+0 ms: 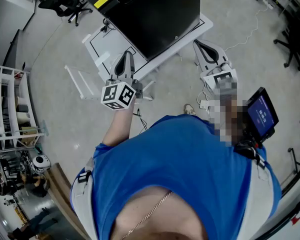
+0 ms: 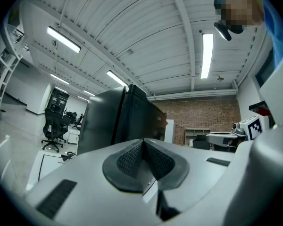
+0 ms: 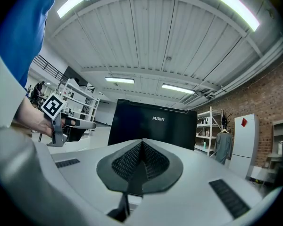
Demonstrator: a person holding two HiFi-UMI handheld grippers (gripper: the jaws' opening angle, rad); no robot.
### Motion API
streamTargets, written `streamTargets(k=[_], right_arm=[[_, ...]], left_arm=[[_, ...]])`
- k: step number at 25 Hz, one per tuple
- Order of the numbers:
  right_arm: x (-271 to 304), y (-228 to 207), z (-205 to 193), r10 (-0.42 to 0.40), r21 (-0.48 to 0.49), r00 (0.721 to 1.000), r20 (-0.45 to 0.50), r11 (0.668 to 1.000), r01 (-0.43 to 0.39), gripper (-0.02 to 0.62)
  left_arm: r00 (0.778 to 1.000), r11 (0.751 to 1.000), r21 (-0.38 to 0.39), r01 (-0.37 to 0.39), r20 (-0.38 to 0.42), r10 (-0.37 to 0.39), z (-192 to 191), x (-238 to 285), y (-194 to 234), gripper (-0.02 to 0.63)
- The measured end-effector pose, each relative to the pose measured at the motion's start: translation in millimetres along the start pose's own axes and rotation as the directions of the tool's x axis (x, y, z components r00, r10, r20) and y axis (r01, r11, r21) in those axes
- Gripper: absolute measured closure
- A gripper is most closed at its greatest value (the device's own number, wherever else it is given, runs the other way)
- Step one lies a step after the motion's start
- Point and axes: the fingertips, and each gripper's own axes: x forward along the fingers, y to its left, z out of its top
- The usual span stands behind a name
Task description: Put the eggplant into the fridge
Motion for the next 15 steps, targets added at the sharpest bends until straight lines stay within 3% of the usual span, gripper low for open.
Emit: streamTargets(k=[15], right_arm=[[5.6,7.0,3.7,0.031,-0.03,1.0,-0.002,0.999,-0.031,0.594]], left_arm=[[1.0,1.0,-0.016,-0.009,0.005,0.009,-3.1,-4.2,0.2,0.597]])
